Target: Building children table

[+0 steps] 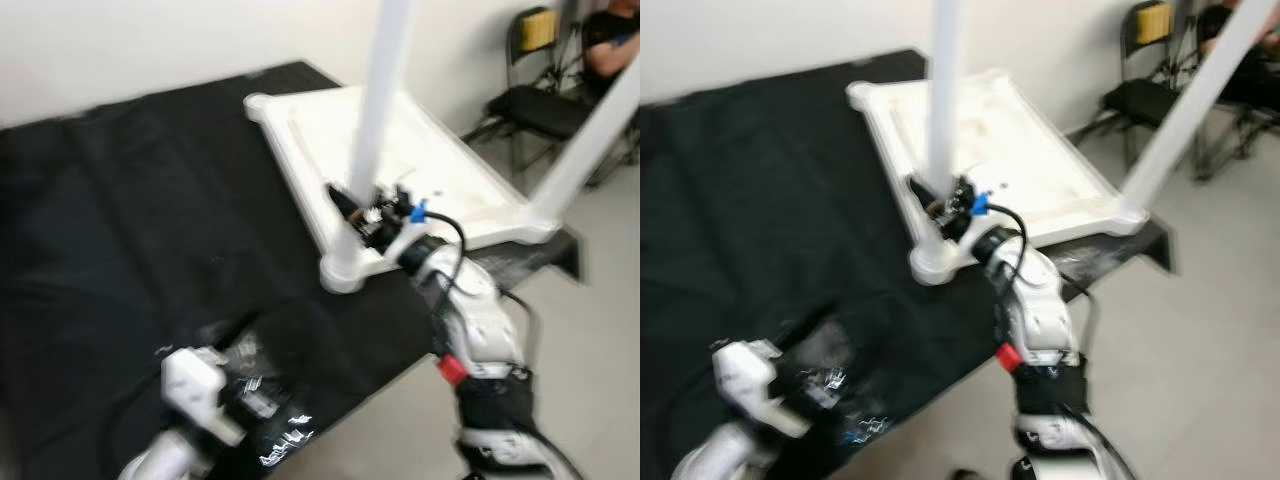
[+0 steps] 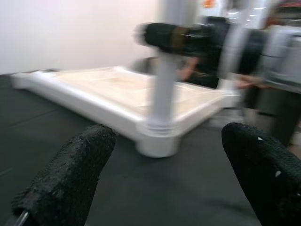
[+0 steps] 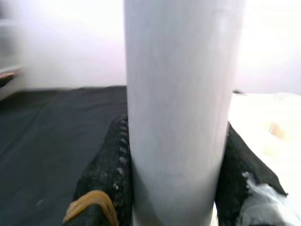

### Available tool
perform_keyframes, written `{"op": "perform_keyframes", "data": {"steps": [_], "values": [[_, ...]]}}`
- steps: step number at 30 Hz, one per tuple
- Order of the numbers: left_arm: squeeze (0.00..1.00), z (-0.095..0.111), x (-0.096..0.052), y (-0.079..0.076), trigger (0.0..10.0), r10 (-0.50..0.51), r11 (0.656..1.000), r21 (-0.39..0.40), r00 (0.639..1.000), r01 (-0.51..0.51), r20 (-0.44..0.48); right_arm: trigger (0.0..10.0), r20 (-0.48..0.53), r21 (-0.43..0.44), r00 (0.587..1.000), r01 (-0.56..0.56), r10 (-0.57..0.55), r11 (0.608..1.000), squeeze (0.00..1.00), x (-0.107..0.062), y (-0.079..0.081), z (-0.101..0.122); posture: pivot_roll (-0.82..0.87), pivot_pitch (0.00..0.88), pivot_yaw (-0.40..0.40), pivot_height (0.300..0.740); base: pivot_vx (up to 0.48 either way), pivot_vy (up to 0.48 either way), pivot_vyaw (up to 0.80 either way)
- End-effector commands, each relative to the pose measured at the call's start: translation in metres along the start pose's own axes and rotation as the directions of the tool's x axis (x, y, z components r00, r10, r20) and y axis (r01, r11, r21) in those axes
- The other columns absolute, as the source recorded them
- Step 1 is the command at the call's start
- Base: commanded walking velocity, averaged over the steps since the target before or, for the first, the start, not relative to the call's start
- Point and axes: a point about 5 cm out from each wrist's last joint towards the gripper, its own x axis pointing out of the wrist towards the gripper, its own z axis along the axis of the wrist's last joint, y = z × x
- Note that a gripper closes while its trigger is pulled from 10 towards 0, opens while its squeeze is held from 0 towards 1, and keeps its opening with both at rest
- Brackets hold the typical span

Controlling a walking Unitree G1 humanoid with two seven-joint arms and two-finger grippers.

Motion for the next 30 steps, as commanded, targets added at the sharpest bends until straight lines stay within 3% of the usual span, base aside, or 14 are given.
{"op": "perform_keyframes", "data": {"steps": [1,7,8,9,10,11,12,13,14,19,23,27,29,30], "values": [[0.0,-0.007,0.001,0.004,10.0,0.0,1.0,0.004,1.0,0.0,-0.026,0.0,-0.27,0.024,0.962,-0.043,0.048,0.999,0.0,-0.021,0.008,-0.052,0.01,0.198,-0.025,0.74,0.0,0.0,0.0],[0.0,-0.011,0.006,0.004,10.0,-0.015,1.0,-0.005,1.0,0.015,-0.025,0.0,-0.257,0.01,0.965,-0.048,0.049,0.999,0.0,-0.009,0.004,-0.05,0.01,0.177,-0.035,0.74,0.0,0.0,0.0],[0.0,-0.011,0.006,0.005,10.0,-0.014,1.0,-0.004,1.0,0.013,-0.025,4.2,-0.257,0.013,0.965,-0.056,0.057,0.998,0.0,-0.008,0.005,-0.05,0.01,0.174,-0.035,0.74,0.0,0.0,0.0],[0.0,-0.011,0.007,0.005,10.0,-0.012,1.0,-0.003,1.0,0.012,-0.025,4.2,-0.254,0.018,0.964,-0.074,0.077,0.997,0.0,-0.007,0.008,-0.049,0.01,0.172,-0.035,0.74,0.0,0.0,0.0],[0.0,-0.012,0.007,0.005,10.0,-0.011,1.0,-0.002,1.0,0.011,-0.025,10.0,-0.245,0.034,0.964,-0.098,0.104,0.995,0.0,-0.006,0.012,-0.047,0.01,0.17,-0.036,0.74,0.0,0.0,0.0],[0.0,-0.012,0.007,0.005,10.0,-0.011,1.0,-0.002,1.0,0.011,-0.025,10.0,-0.245,0.034,0.964,-0.098,0.104,0.995,0.0,-0.006,0.012,-0.047,0.01,0.17,-0.036,0.74,0.0,0.0,0.0],[0.0,-0.012,0.007,0.005,10.0,-0.011,1.0,-0.004,1.0,0.011,-0.025,10.0,-0.248,0.044,0.964,-0.091,0.099,0.995,0.31,-0.008,0.017,-0.044,0.01,0.166,-0.037,0.74,0.0,0.0,0.0],[0.0,-0.012,0.007,0.005,10.0,-0.011,1.0,-0.004,1.0,0.011,-0.025,10.0,-0.248,0.044,0.964,-0.091,0.099,0.995,0.31,-0.008,0.017,-0.044,0.01,0.166,-0.037,0.74,0.0,0.0,0.0],[0.0,-0.013,0.007,0.005,10.0,-0.014,1.0,-0.006,1.0,0.014,-0.027,10.0,-0.243,0.06,0.965,-0.082,0.094,0.995,1.0,-0.012,0.024,-0.038,0.01,0.167,-0.037,0.74,0.0,0.0,0.0],[0.0,-0.013,0.007,0.004,10.0,-0.018,1.0,-0.009,0.999,0.018,-0.029,10.0,-0.185,0.096,0.962,-0.185,0.2,0.978,1.0,-0.006,0.025,-0.025,0.01,0.169,-0.035,0.74,0.0,0.0,0.0],[0.0,-0.013,0.007,0.002,10.0,-0.022,1.0,-0.011,0.999,0.022,-0.027,10.0,-0.106,0.075,0.837,-0.532,0.537,0.843,1.0,0.001,0.018,-0.001,0.03,0.179,-0.039,0.74,0.0,0.0,0.0],[0.0,-0.012,0.006,0.002,10.0,-0.022,1.0,-0.012,0.999,0.021,-0.027,10.0,-0.108,0.038,0.761,-0.64,0.64,0.767,1.0,0.002,0.01,0.008,0.03,0.185,-0.039,0.74,0.0,0.0,0.0],[0.0,-0.01,0.005,0.0,10.0,-0.021,1.0,-0.014,0.999,0.021,-0.027,10.0,-0.169,-0.04,0.655,-0.751,0.737,0.659,0.0,0.014,-0.011,0.018,0.05,0.198,-0.041,0.74,0.0,0.0,0.0],[0.0,-0.01,0.004,-0.001,10.0,-0.022,1.0,-0.015,0.999,0.021,-0.028,10.0,-0.19,-0.062,0.637,-0.768,0.748,0.638,0.0,0.018,-0.018,0.021,0.05,0.2,-0.04,0.74,0.0,0.0,0.0]]}}
